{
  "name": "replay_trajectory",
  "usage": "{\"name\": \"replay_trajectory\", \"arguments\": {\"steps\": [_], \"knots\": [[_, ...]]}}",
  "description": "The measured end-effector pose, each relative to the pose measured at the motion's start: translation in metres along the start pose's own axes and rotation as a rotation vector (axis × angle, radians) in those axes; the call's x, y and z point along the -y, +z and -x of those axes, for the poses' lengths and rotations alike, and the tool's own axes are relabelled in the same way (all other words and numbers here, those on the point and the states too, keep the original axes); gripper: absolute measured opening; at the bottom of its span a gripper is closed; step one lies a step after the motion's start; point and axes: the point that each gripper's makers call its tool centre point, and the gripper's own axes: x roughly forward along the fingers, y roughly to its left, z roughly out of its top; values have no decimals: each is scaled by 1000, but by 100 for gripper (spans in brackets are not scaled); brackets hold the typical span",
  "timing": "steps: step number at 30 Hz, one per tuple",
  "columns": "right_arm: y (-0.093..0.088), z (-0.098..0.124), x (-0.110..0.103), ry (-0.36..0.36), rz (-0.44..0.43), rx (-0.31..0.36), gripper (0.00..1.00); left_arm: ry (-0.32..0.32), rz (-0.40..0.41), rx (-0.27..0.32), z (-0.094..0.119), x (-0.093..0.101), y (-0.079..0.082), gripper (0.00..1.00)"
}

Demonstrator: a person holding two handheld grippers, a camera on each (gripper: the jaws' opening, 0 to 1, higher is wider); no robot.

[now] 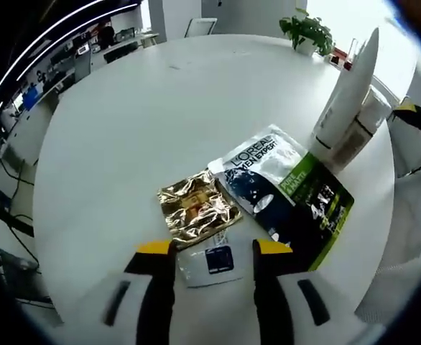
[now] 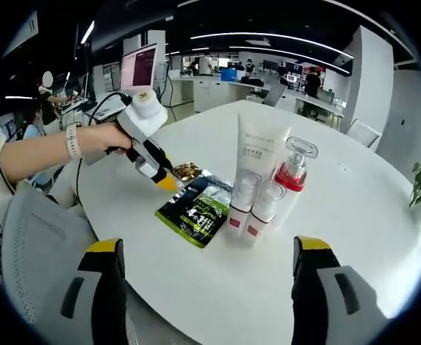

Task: Arrange the skincare products in the storage area until every visible bottle or jar stands upright without overlapping.

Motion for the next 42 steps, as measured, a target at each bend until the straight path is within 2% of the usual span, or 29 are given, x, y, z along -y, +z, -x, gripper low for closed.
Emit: {"name": "replay_trajectory", "arguments": {"steps": [10,13,18,28,35,37,40,42], "knots": [[3,-3,-9,33,-10,18,94,-19,-52,-9,3,3,-4,37],[0,-7,-17,63,-36,2,91,-17,-62,-14,6,4,-8,37],[2,-12,-29,113,-56,17,86,-22,-73,-23,11,2,-13,37],[13,-27,-52,212,-111,52,81,-43,-87,34,33,13,-9,37],[21,-38,-60,255,-132,73,69,-63,-122,40,34,19,-9,36],[23,-39,-65,288,-155,79,63,-50,-175,29,35,18,-11,36],[26,-42,-69,310,-174,88,56,-57,-182,27,35,18,-12,36],[28,-43,-70,313,-180,97,47,-63,-190,33,39,22,-14,36]]}}
